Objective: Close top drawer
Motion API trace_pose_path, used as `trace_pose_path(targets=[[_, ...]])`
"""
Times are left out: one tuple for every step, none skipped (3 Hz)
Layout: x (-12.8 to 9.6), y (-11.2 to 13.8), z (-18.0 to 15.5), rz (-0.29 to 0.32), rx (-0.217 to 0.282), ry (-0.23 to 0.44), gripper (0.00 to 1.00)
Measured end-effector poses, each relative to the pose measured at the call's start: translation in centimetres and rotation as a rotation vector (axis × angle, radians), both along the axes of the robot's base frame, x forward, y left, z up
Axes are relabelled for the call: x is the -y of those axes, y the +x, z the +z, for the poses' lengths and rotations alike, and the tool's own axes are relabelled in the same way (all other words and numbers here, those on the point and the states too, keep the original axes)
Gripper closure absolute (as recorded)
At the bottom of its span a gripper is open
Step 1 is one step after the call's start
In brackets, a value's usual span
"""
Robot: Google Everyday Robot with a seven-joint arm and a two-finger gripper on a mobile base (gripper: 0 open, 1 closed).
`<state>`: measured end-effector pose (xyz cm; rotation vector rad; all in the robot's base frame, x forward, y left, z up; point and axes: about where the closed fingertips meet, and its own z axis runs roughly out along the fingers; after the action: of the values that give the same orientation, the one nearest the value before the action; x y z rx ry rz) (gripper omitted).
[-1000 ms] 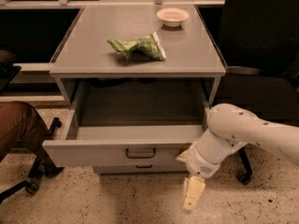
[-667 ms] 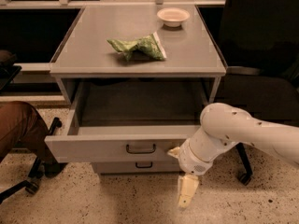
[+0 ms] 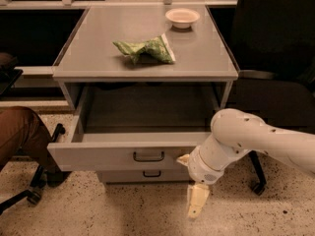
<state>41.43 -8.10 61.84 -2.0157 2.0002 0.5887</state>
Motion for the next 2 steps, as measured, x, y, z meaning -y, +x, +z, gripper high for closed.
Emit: trace_pose_path(targets=[[-0.29, 3.94, 0.56, -0.021, 0.093, -0.012, 0.00], [-0.28, 3.98, 0.58, -0.022, 0.095, -0.013, 0.00]])
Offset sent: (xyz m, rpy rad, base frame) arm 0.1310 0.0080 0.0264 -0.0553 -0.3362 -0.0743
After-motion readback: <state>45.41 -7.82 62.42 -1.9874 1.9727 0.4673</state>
